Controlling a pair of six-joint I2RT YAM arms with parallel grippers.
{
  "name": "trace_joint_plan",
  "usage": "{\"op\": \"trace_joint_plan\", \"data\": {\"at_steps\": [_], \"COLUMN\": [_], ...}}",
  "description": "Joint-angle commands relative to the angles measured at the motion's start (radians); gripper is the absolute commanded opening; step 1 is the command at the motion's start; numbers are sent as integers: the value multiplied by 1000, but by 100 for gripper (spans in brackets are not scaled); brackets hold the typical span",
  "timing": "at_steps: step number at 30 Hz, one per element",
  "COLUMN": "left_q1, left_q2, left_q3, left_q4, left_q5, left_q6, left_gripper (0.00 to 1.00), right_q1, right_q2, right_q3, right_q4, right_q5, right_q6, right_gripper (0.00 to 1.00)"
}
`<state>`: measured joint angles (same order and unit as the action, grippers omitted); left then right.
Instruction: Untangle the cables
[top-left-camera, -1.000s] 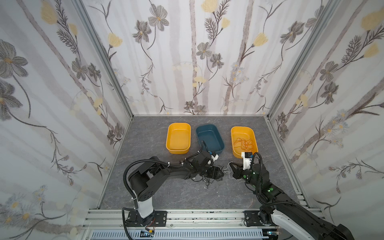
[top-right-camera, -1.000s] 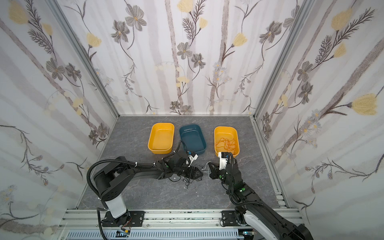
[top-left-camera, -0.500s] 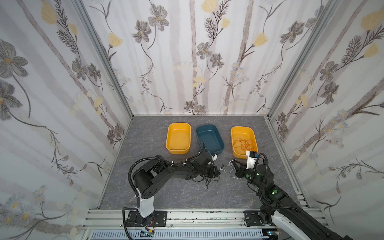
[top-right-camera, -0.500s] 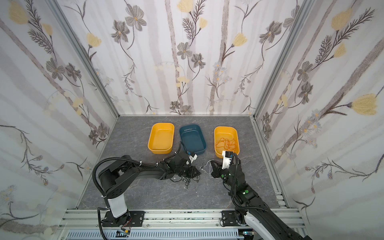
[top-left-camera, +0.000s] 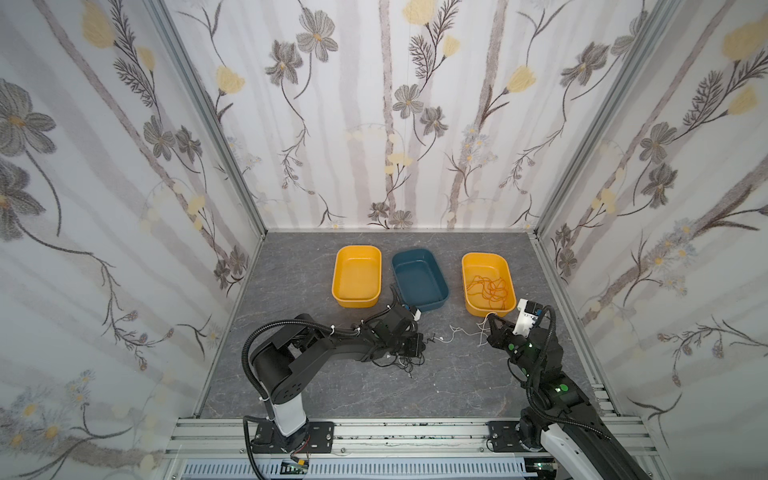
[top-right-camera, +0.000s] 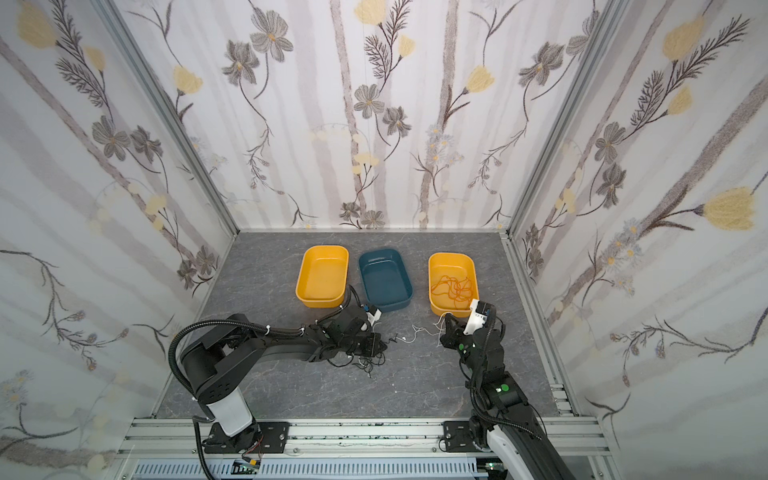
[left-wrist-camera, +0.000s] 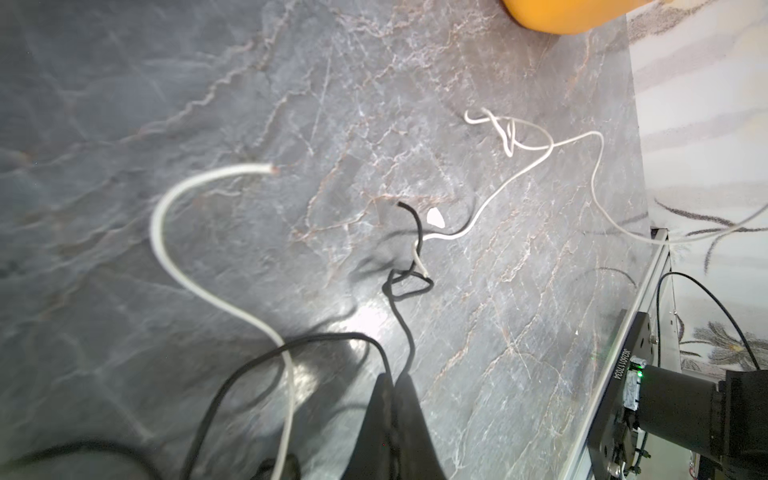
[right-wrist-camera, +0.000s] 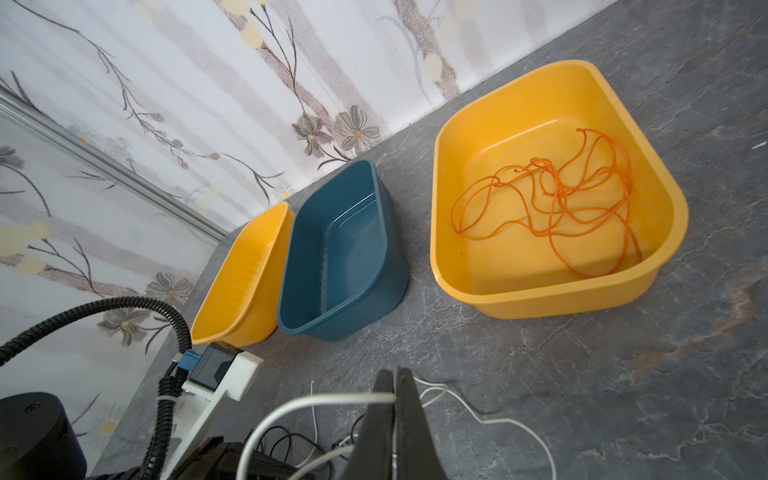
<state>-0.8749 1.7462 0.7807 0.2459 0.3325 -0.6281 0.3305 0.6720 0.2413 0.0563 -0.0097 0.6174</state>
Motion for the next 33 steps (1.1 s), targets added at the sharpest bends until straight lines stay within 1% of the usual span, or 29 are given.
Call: {"op": "trace_joint_plan", "data": {"at_steps": [1,7,11,14,18,19,20,21,25,28,32,33], "left_q1": [5,11,16,20,27,27,28,27,30,30,31,32], "left_q2": [-36,-102,-146,-180,-211,-213,-217,-217,-224,-219,-217,-218], "left_q3": [-16,-38,-57,-70,-88,-91,-92,-95,-104,-106,-110,-113], "left_q4": [-31,-78,-82,-93,-91,-87,-85,-86,-81,-75,-71,-69], "left_q5": [-33,-66,-77,-104,-110,-103,-97,-92,-95,-87,-82,-83], "left_q6": [8,22,22,22,13,13,13,14,15,18,19,19], "left_gripper": [3,3,3,3,3,3,3,3,3,3,3,3], "right_q1": [-3,-1,20,61,132,145,157,170,213,237,274,280], "right_q2": [34,150,260,347,463,488,516,542,623,677,757,777], "right_q3": [1,-16,-7,6,36,44,56,66,106,133,182,194], "right_q4": [-16,63,123,175,219,223,227,231,228,243,237,237], "right_q5": [-67,-148,-188,-182,-117,-106,-95,-84,-29,-18,8,11], "right_q6": [1,-7,-5,-5,-1,-2,-4,-5,-13,-16,-36,-42], "right_gripper": [0,0,1,4,7,11,20,24,35,43,57,58]}}
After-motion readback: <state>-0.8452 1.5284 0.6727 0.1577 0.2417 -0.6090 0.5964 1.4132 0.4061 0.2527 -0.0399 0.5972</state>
